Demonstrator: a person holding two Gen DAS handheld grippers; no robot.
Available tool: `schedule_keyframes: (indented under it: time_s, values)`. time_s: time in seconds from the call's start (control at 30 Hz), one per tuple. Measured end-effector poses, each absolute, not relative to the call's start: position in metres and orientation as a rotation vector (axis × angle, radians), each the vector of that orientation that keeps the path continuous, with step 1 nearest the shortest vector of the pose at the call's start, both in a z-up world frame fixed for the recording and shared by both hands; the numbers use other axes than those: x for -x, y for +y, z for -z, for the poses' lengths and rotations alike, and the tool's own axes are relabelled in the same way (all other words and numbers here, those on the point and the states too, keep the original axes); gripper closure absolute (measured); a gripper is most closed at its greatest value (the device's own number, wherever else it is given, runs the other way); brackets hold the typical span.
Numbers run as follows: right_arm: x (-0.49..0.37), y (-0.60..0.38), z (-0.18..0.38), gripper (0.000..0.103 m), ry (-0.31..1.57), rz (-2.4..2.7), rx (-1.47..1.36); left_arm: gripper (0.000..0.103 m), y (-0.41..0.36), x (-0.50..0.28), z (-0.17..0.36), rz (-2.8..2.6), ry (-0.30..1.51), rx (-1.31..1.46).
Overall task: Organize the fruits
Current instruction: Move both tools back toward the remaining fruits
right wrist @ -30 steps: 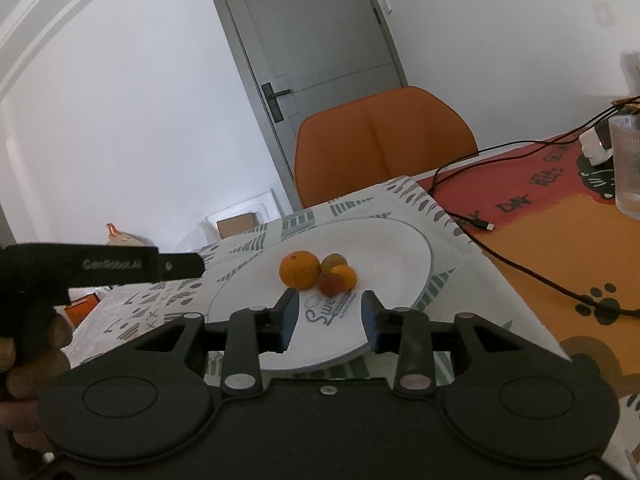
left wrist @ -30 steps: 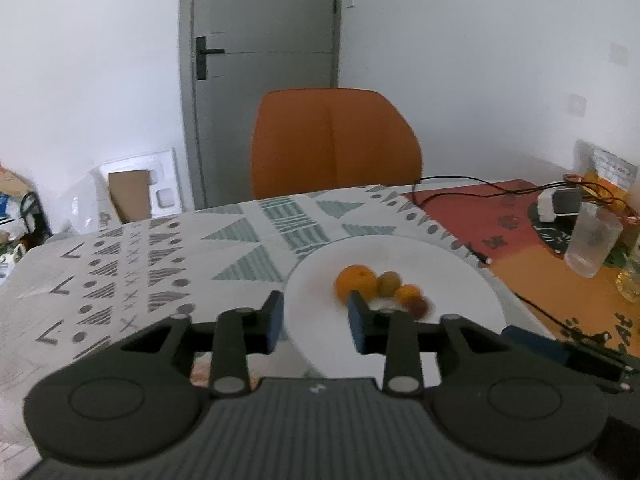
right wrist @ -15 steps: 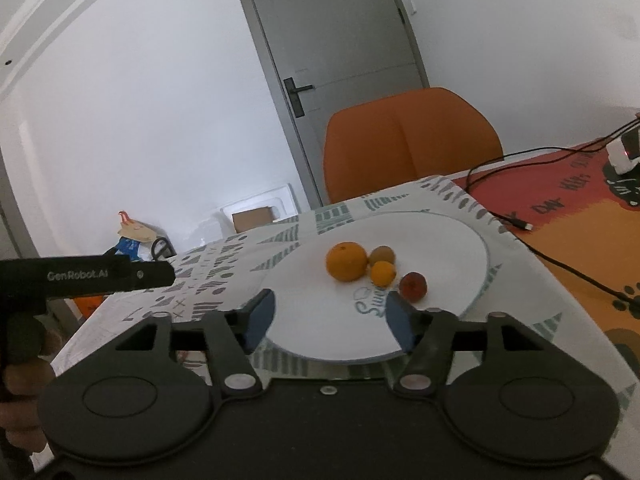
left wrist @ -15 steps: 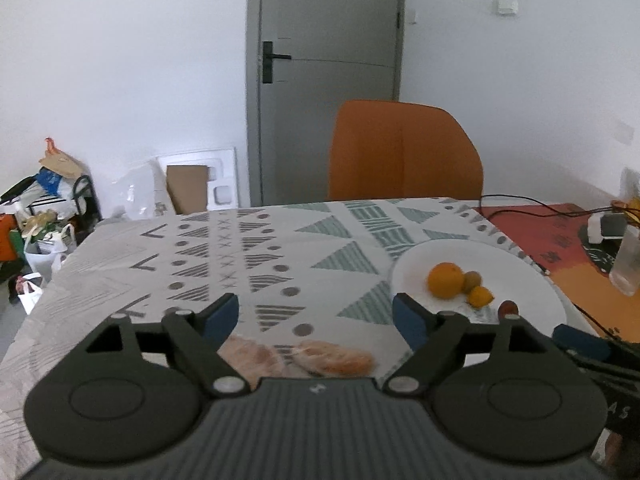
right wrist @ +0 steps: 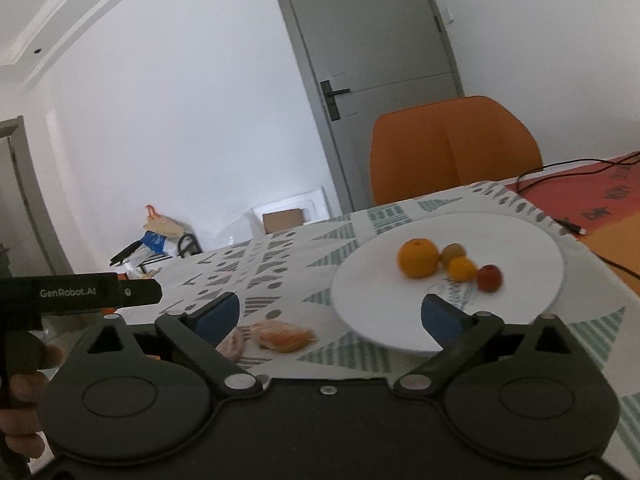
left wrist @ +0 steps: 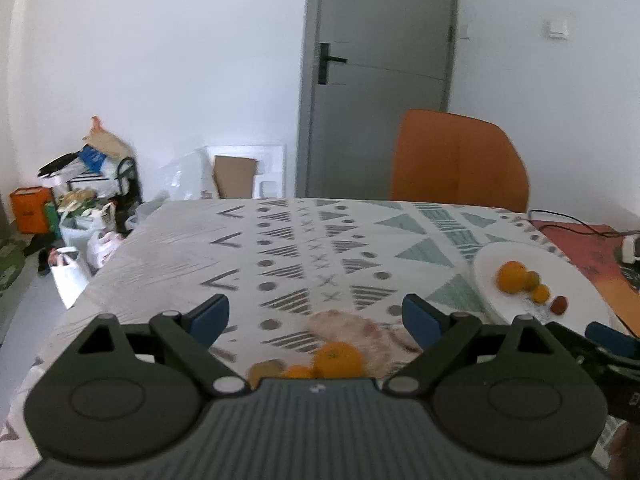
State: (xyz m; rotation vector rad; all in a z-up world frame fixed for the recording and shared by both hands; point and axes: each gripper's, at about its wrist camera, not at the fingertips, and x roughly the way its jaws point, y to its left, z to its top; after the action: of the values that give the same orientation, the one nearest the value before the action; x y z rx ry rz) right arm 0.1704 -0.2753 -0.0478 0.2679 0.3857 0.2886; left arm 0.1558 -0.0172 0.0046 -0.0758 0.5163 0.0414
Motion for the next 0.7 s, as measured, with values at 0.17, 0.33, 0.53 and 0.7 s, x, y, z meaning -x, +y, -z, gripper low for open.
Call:
schedule_keyframes:
  time_s: [0.17, 0.33, 0.53, 0.7]
  values:
    - [-0.171, -0.262, 0.049, 0.004, 0.392, -0.308, -0.245, 0.011, 0.005, -0.152, 0.002, -0.075, 0.536, 0.115]
    - [-0.172, -0.251, 0.051, 0.004, 0.403, -0.331, -0.229, 0.011, 0.020, -0.147, 0.009, -0.089, 0.547, 0.125]
    - [-0.175, -0.236, 0.057, 0.004, 0.421, -0.356, -0.214, 0.011, 0.032, -0.141, 0.019, -0.094, 0.566, 0.137]
    - [-0.178, -0.222, 0.061, 0.005, 0.442, -0.380, -0.193, 0.012, 0.038, -0.142, 0.026, -0.084, 0.583, 0.142]
